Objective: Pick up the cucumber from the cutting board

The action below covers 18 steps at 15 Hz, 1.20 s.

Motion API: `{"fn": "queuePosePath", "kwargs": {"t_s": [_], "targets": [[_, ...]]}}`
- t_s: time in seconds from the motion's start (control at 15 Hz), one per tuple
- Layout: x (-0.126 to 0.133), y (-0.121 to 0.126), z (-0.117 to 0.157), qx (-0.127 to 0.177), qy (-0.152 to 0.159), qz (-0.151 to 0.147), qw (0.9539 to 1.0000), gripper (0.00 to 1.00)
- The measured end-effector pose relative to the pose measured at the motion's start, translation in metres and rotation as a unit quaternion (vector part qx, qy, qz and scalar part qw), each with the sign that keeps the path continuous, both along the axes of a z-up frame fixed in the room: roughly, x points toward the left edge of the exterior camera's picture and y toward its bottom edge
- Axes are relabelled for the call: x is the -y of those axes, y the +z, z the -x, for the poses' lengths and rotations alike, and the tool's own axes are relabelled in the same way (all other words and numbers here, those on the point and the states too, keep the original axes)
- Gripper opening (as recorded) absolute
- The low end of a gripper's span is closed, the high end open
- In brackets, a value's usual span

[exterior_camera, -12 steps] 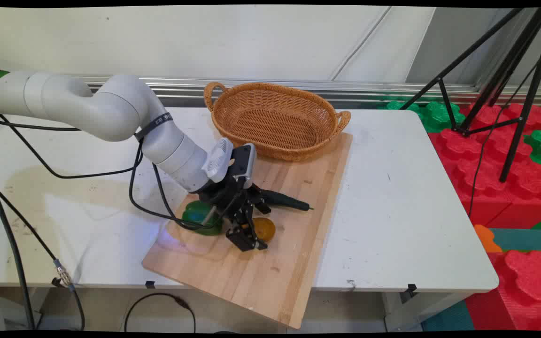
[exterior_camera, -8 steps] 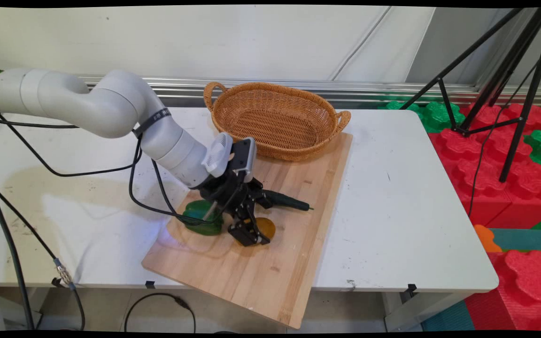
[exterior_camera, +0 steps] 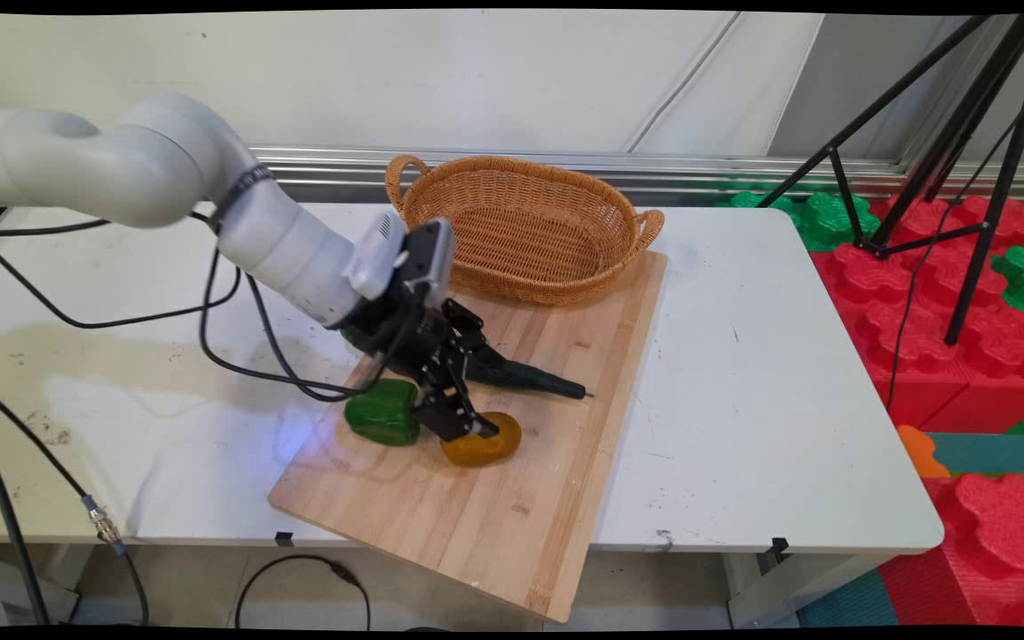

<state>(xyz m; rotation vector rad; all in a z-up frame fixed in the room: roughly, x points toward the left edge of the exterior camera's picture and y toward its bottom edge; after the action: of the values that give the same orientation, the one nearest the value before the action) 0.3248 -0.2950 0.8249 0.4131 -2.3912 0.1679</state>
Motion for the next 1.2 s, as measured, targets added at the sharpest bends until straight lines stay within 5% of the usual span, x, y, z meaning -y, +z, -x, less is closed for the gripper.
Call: {"fn": "queuePosePath", "kwargs": {"t_s": [0.73,1.2], "targets": [[0.005,0.051,-0.078,0.002,-0.004,0.037,0.9993,1.0],[0.037,0.034,-0.101,0.038,-0.02,0.049,0.9979,1.0]]}}
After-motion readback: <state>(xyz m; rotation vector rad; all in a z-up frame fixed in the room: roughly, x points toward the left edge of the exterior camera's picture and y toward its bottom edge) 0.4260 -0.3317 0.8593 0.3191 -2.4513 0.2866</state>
